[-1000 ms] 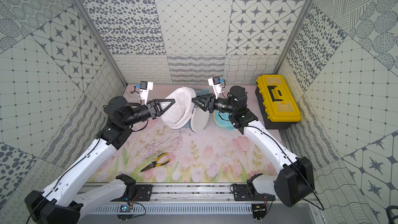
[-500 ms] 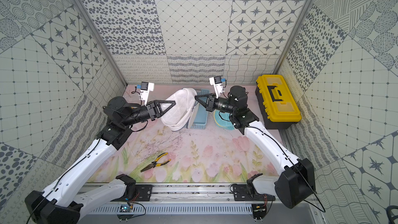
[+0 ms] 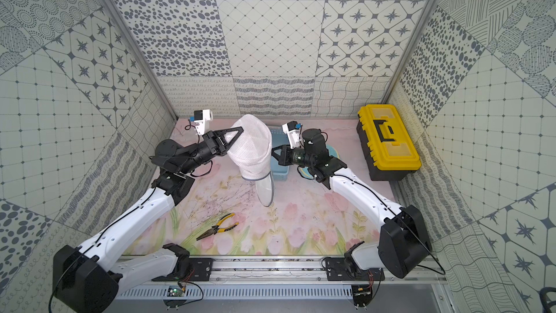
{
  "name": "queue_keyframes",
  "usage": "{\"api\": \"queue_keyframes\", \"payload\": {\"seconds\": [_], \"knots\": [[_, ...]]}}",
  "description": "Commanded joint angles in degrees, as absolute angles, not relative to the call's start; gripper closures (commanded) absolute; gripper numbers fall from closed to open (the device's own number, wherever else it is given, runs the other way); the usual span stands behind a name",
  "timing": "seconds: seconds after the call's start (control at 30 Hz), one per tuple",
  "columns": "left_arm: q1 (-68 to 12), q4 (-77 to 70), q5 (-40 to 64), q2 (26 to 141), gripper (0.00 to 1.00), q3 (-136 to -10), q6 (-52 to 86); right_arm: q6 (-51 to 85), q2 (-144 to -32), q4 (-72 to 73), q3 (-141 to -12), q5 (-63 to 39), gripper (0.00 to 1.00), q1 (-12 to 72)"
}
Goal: Turn the laundry bag inside out
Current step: Turn over the laundry bag.
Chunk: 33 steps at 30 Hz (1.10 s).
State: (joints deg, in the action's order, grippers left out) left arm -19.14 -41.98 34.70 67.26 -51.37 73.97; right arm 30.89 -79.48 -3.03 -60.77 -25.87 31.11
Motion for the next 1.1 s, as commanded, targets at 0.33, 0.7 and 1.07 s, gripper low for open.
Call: {"api": "queue_keyframes", "payload": {"seconds": [0.33, 0.7, 1.07], "knots": [[-17.73, -76.82, 20.97, 72.51, 1.0, -51.19, 107.73, 24.88, -81.98, -18.57, -58.36, 7.39, 1.0, 31.88], [-14.19, -76.08, 35.77, 79.72, 1.0, -51.64, 113.05, 22.23, -64.85, -9.14, -54.03, -25.21, 0.29, 25.41], [-13.22, -72.57, 58.02, 86.21, 1.0, -59.23, 108.2, 35.84, -63.66, 7.66, -57.43, -45.94, 0.14, 21.46]]}}
